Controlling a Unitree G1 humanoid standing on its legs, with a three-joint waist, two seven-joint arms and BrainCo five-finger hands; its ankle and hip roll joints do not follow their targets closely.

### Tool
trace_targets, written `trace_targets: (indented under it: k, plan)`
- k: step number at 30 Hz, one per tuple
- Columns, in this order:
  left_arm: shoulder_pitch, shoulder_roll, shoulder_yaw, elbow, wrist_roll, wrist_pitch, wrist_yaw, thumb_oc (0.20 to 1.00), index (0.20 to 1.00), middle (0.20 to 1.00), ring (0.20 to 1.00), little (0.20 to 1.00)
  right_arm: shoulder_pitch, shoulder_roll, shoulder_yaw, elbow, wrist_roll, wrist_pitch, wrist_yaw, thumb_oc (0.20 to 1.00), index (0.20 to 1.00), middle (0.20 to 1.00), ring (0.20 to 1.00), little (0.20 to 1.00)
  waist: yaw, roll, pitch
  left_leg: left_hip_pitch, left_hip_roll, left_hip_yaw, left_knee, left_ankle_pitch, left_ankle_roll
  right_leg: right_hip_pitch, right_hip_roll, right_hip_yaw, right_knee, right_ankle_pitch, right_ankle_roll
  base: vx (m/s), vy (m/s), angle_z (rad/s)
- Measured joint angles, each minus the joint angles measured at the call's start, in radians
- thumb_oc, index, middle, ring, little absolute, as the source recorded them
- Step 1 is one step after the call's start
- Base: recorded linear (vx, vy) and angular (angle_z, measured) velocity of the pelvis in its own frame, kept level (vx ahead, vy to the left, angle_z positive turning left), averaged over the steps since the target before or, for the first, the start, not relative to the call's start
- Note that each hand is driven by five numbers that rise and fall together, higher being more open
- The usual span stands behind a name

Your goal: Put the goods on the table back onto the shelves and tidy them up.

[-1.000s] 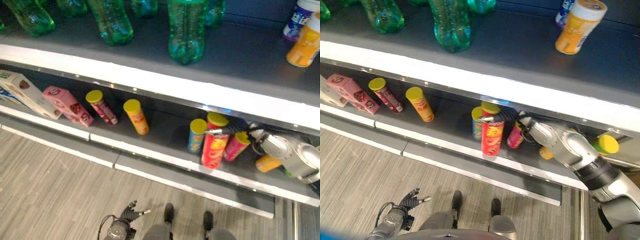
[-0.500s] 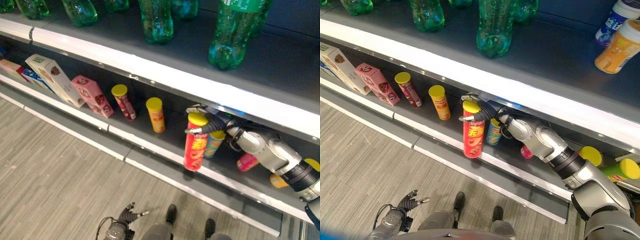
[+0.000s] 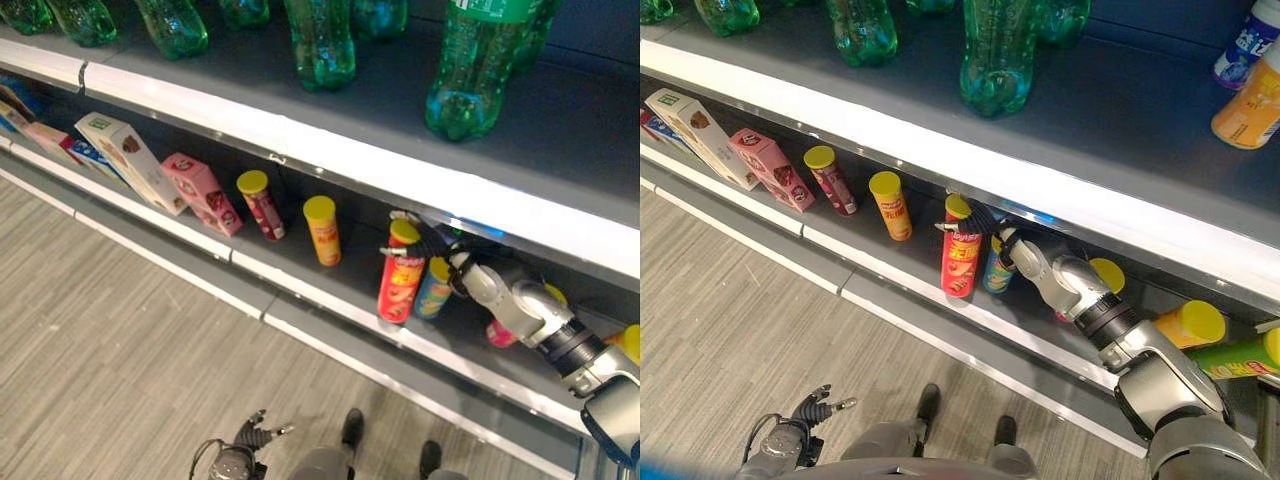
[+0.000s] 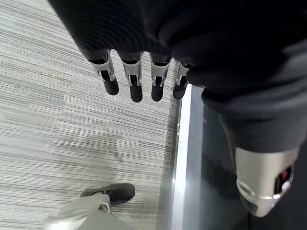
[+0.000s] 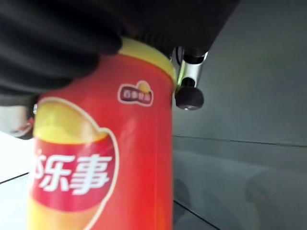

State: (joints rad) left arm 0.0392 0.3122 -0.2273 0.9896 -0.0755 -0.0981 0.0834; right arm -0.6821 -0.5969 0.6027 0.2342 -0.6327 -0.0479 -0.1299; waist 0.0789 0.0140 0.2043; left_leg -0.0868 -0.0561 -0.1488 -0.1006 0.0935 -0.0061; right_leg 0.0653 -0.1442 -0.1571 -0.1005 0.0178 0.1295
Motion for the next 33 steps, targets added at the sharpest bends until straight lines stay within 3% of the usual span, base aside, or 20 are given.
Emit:
trace_targets:
  k: [15, 22, 28, 33]
  plan:
    - [-0.044, -0.009, -0.023, -0.004, -0.039, -0.003, 0.041, 1.0, 1.0, 1.0, 1.0, 1.0, -0.063, 0.146, -0.024, 0.08, -0.077, 0.064, -0.189, 0.2, 0.2, 0.2, 0.2, 0.2, 0.014, 0.028, 0.011, -0.063, -0.006, -0.021, 0.0, 0.016, 0.0, -0.051, -0.001, -0.015, 0.0, 0.0, 0.001, -0.02, 0.049, 0.05]
    - [-0.103, -0.008, -0.026, -0.003, -0.079, -0.012, 0.064, 1.0, 1.0, 1.0, 1.0, 1.0, -0.153, 0.125, -0.026, 0.188, -0.077, 0.096, -0.235, 0.2, 0.2, 0.2, 0.2, 0.2, 0.022, 0.025, 0.061, -0.082, -0.008, -0.044, 0.006, 0.038, 0.001, -0.065, 0.007, -0.037, 0.0, 0.0, 0.001, -0.02, 0.027, 0.1]
    - [-0.124, -0.001, -0.041, -0.002, -0.08, -0.023, 0.065, 1.0, 1.0, 1.0, 1.0, 1.0, -0.196, 0.1, -0.008, 0.25, -0.114, 0.111, -0.267, 0.2, 0.2, 0.2, 0.2, 0.2, 0.059, 0.027, 0.096, -0.104, -0.002, -0.054, 0.006, 0.041, -0.007, -0.083, 0.015, -0.039, 0.0, 0.0, 0.001, -0.03, 0.004, 0.04]
    - [-0.125, 0.007, -0.043, -0.006, -0.082, -0.028, 0.065, 1.0, 1.0, 1.0, 1.0, 1.0, -0.272, 0.08, -0.015, 0.339, -0.116, 0.128, -0.303, 0.2, 0.2, 0.2, 0.2, 0.2, 0.079, 0.045, 0.14, -0.143, 0.0, -0.062, 0.006, 0.056, -0.009, -0.119, 0.019, -0.042, 0.0, 0.003, -0.002, -0.03, 0.026, 0.05]
